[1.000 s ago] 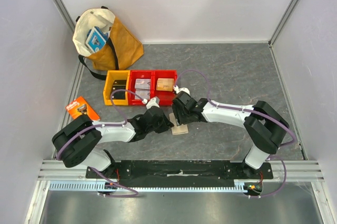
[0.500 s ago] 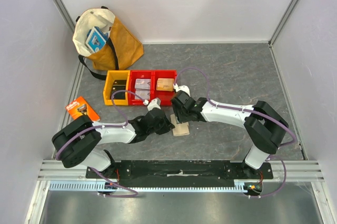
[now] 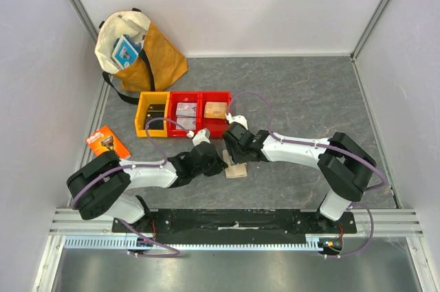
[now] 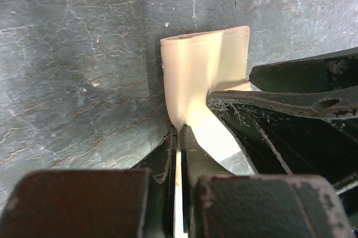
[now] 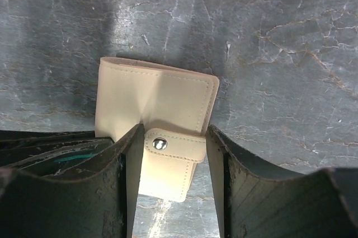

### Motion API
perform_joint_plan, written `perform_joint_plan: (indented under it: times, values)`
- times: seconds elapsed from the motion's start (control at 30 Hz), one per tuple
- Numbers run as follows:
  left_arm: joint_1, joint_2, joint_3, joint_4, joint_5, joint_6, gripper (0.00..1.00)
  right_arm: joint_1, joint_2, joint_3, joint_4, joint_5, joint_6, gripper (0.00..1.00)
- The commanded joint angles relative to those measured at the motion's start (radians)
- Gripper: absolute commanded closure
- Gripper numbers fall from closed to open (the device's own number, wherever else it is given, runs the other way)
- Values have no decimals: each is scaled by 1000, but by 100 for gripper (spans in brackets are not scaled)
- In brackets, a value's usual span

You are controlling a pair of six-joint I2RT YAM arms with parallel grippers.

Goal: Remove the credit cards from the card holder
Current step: Remove the credit card from the card holder.

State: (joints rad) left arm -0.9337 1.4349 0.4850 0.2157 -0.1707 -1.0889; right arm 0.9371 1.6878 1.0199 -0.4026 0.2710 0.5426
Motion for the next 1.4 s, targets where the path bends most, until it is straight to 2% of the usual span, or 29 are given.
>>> perform_joint_plan:
  times: [0.0, 0.43, 0.67, 0.73, 0.8, 0.97, 1.03, 1.23, 1.37]
  values:
    - [-8, -30, -8, -61, -47, -26, 98, 5, -14, -21, -36, 85, 20, 48]
    - [-10, -85, -48, -108, -118, -52, 98, 0, -96, -69, -148, 300, 20, 81]
    - [-11, -106, -48, -122, -122, -39, 98, -29, -128, -92, -133, 272, 31, 81]
    - [-10, -103, -46, -121, -122, -37, 98, -41, -154, -101, -96, 220, 23, 78]
    - [-10, -100, -42, -122, -119, -25, 98, -44, -206, -119, -43, 159, 16, 69]
    - [-10, -90, -26, -122, -110, -3, 98, -46, -292, -158, 114, 4, -6, 32]
    - [-10, -87, -22, -122, -107, 0, 98, -46, -280, -155, 146, -36, -9, 21]
    - [-8, -83, -14, -128, -108, 3, 98, -46, -177, -129, 172, -90, 2, 19]
    - [-8, -82, -13, -133, -113, 3, 98, -46, -148, -135, 163, -60, 19, 25]
